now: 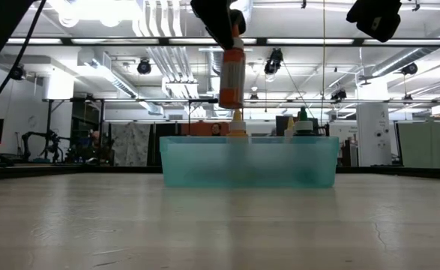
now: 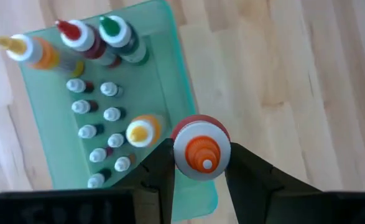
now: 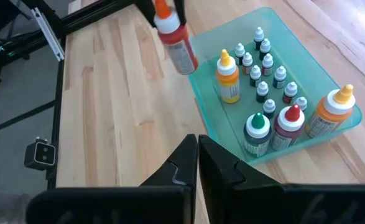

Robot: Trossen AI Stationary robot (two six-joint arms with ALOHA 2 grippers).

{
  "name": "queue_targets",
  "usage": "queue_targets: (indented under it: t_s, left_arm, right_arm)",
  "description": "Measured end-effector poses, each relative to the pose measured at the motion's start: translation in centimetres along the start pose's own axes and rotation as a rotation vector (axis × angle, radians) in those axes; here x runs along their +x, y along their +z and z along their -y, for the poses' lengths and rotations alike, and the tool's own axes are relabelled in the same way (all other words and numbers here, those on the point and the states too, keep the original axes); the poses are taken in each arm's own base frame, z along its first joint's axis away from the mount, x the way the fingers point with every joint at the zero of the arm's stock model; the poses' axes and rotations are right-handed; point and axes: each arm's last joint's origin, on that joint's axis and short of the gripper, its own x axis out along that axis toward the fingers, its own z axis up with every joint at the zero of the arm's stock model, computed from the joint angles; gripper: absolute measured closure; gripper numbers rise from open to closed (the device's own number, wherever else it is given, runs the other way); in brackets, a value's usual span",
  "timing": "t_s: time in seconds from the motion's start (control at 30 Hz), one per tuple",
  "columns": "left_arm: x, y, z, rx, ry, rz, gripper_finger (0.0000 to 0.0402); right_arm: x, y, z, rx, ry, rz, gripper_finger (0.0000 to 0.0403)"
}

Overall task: Pick & Place food coloring
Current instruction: Put the big red food coloring bottle into the green container

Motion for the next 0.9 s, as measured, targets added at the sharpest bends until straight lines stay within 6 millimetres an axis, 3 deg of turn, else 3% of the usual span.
queue_targets:
  t_s: [0.5,0.9]
  left_arm:
    - [-2.6,-2.2,-1.9,-0.066,0.009,-0.068,0.0305]
    - [-4.4,-3.2,-2.2,-0.097,0.016,-0.077,0.0305]
  right_arm:
    - [0.0,0.0,0.0,0.000,0.002,0.002,0.0394]
    - [0.0,0.0,0.0,0.000,0.003,0.003,0.0394]
